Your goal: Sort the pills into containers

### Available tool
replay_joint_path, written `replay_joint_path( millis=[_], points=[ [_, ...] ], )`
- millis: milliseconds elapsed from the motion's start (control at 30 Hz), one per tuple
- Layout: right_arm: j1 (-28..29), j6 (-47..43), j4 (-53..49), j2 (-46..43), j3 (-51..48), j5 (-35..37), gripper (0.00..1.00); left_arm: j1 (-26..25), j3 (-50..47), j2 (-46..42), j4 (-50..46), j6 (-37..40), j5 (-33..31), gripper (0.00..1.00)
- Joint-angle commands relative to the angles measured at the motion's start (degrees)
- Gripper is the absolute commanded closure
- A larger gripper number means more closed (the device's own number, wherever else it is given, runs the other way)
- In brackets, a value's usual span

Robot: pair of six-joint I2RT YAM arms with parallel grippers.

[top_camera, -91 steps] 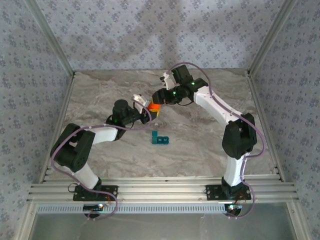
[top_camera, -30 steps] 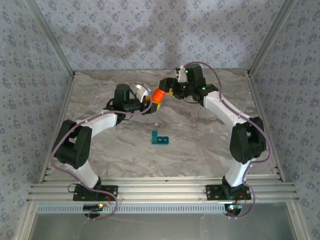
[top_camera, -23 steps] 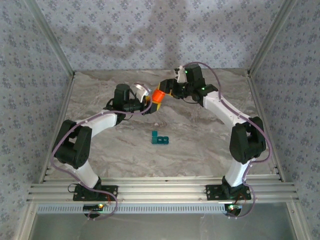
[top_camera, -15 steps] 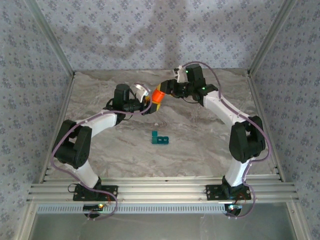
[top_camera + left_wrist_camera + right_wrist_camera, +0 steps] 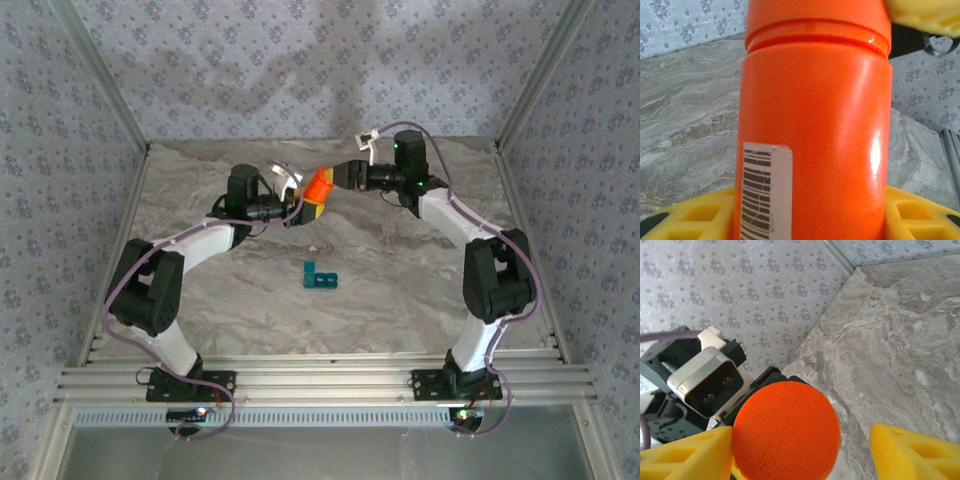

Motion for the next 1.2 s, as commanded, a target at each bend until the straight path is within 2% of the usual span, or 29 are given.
replay_joint_path(
  millis=[0, 100, 233, 400, 967, 1167],
  points=[
    [-1.26, 5.46, -0.79, -3.77, -0.51, 6.58, 0.26, 0.33, 1.94, -1.49, -1.34, 2.90, -0.30, 1.00],
    [-0.45, 11.07, -6.31, -4.77, 0.74, 12.66, 0.25, 0.17, 1.84, -1.67, -2.94, 4.79, -2.46, 1.00],
    [2.16, 12.60, -17.01, -5.33, 4.09, 22.78, 0.20, 0.11, 1.81, -1.76, -4.55, 6.47, -4.01, 1.00],
    [4.96, 15.30, -17.86, -4.54, 4.90, 28.41, 0.19, 0.01, 1.80, -1.85, -5.75, 7.82, -4.86, 1.00],
    [9.47, 15.47, -18.74, -0.46, 8.02, 29.08, 0.18, -0.44, 2.12, -1.54, -6.35, 8.41, -4.68, 1.00],
    [10.10, 15.56, -18.04, 0.06, 7.67, 28.30, 0.28, -0.40, 2.14, -1.58, -6.24, 8.45, -4.63, 1.00]
  ],
)
